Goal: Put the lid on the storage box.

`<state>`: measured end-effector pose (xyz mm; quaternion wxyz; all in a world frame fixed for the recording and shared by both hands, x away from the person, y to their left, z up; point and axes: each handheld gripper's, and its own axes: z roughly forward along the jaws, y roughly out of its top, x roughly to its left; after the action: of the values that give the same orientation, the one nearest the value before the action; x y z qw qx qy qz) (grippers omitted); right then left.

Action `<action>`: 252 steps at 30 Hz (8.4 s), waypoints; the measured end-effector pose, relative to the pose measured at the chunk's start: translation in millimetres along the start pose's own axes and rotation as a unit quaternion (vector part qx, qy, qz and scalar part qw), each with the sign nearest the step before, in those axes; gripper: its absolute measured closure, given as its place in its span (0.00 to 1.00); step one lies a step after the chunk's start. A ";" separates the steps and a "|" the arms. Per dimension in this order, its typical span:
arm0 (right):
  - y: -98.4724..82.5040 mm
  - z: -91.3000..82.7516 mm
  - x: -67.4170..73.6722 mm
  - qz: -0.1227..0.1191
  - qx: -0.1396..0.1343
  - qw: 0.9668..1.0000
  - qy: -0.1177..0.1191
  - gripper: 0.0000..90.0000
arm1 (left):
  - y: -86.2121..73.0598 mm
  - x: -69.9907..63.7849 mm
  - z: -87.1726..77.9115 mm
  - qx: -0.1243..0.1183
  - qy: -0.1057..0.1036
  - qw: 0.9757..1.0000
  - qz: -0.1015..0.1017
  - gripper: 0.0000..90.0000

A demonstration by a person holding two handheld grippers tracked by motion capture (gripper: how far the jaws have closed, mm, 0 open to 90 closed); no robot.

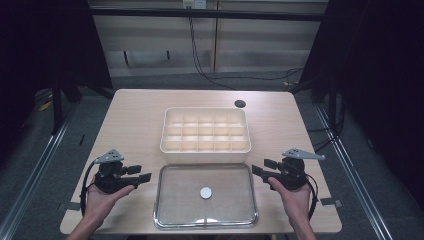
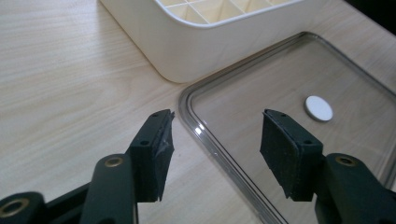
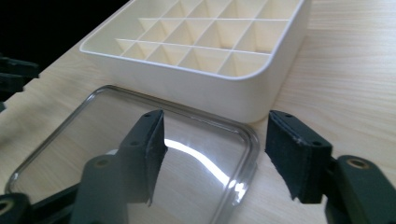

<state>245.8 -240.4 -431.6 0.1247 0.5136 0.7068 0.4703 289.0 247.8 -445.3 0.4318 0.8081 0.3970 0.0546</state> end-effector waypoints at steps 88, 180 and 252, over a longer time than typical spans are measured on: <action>-47.2 55.9 -35.3 0.172 0.064 0.973 0.141 0.72 | -26.2 -9.7 53.5 0.072 -0.023 0.997 0.010 0.74; -4.7 9.8 -1.9 0.099 -0.039 0.989 0.106 0.79 | 19.5 -13.7 0.0 -0.072 -0.086 0.994 -0.016 0.79; 108.7 47.9 -34.4 0.104 -0.088 0.986 0.092 0.77 | 128.9 25.2 7.8 -0.125 -0.040 0.991 -0.029 0.79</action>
<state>358.7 -240.4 -381.3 0.0546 0.5262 0.6133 0.5864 386.1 219.9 -361.1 0.5461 0.7376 0.3927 0.0590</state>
